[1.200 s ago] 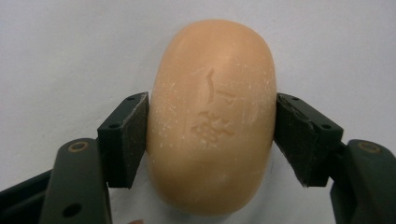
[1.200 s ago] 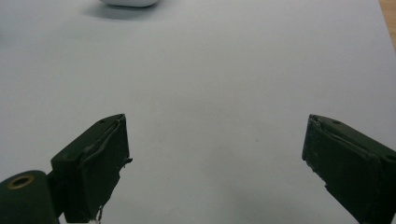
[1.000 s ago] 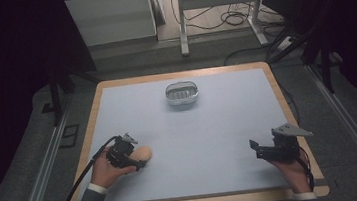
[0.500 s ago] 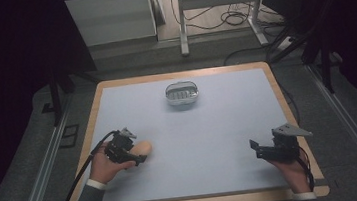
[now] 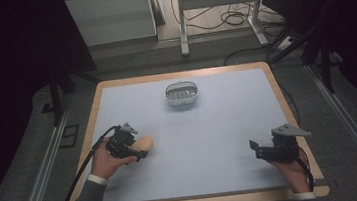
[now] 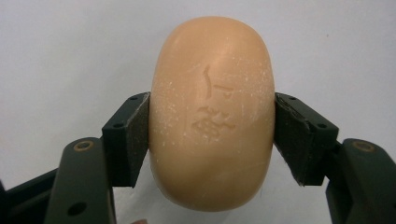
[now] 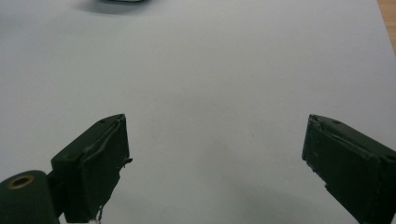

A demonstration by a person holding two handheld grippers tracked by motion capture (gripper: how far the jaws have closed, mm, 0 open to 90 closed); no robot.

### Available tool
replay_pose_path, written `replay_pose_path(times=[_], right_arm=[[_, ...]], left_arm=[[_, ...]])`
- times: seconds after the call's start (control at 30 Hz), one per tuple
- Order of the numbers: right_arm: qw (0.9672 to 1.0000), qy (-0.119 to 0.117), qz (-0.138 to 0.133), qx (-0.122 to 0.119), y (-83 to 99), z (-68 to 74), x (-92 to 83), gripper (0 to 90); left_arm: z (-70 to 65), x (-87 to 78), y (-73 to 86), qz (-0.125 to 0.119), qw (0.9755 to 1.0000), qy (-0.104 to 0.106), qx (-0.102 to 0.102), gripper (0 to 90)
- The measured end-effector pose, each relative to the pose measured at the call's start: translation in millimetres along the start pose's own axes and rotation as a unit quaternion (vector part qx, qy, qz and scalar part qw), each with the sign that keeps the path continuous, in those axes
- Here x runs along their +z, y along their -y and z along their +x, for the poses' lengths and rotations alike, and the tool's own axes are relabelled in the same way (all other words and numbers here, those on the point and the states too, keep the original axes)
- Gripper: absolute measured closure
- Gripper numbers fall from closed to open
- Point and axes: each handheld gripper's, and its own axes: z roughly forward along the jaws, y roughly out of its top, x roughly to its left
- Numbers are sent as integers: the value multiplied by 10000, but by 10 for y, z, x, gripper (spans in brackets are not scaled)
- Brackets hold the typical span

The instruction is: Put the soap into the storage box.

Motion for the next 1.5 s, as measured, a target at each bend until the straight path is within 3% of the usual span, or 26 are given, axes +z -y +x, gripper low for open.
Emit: replay_pose_path(times=[1.17,1.5], right_arm=[[9999,3,86,57,36,-39,33,71],[9999,3,100,54,37,-33,43,71]], left_arm=[[129,-32,-498,-196,9996,-12,178,328],[220,-9,-629,-232,9996,20,141,328]])
